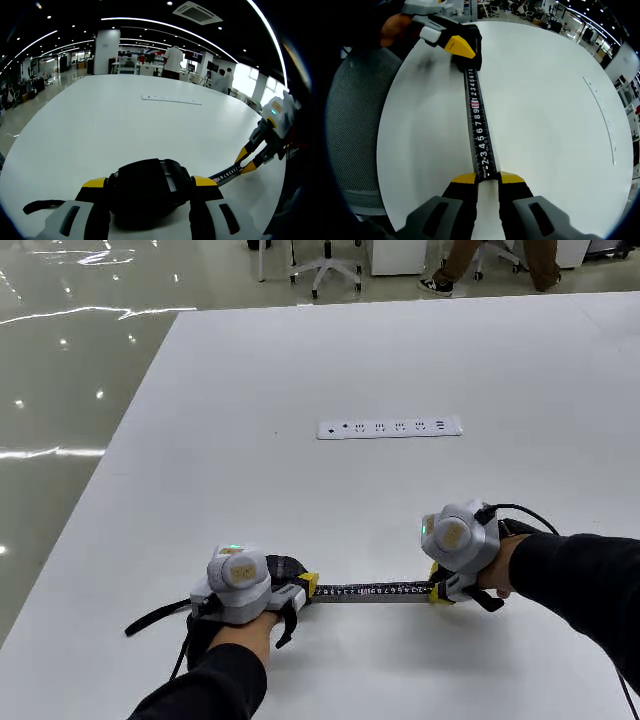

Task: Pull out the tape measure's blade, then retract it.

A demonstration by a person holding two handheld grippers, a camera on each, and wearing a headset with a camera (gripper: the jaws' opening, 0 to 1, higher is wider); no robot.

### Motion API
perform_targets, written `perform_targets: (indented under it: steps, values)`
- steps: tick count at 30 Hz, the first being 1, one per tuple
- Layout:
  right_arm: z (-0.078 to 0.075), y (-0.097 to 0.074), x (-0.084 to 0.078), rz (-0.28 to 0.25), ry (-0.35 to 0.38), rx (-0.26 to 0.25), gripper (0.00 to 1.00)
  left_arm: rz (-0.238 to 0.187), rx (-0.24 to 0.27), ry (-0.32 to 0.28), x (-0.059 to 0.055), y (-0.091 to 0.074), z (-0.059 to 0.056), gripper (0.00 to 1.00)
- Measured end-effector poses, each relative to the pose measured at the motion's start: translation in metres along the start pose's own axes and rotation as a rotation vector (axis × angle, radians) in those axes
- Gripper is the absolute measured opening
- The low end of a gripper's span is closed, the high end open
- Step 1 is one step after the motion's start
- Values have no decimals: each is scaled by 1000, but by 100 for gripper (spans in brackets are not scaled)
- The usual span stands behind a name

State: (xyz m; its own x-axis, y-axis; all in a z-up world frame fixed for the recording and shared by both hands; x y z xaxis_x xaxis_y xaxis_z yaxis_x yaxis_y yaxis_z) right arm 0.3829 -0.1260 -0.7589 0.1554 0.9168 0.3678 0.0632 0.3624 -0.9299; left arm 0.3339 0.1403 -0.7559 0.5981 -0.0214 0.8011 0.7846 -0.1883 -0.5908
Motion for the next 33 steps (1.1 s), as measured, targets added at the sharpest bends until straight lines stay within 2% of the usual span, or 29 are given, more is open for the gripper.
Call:
perform_targets:
  steps: [7, 33]
  values:
    - [0, 2, 4, 4, -9, 5, 11, 5, -4, -7, 0, 0, 0, 61]
    - [4, 12, 23, -33, -7, 8, 11, 15, -22, -32, 2, -1, 2, 60]
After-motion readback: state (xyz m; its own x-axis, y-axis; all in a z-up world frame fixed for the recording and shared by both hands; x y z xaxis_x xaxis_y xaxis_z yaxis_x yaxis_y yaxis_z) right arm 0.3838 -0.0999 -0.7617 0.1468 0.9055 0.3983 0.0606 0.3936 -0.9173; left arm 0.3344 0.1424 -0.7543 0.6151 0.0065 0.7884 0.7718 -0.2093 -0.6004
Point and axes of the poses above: the centre of the closed fingertips' face, and the gripper's own axes: y roughly forward along the fingers, z roughly to its left, x roughly out of its top, the point moved 9 cm from there along -y, roughly backward along the fingers, and after that the axes turned 4 degrees about y, right-handed, at the moved point
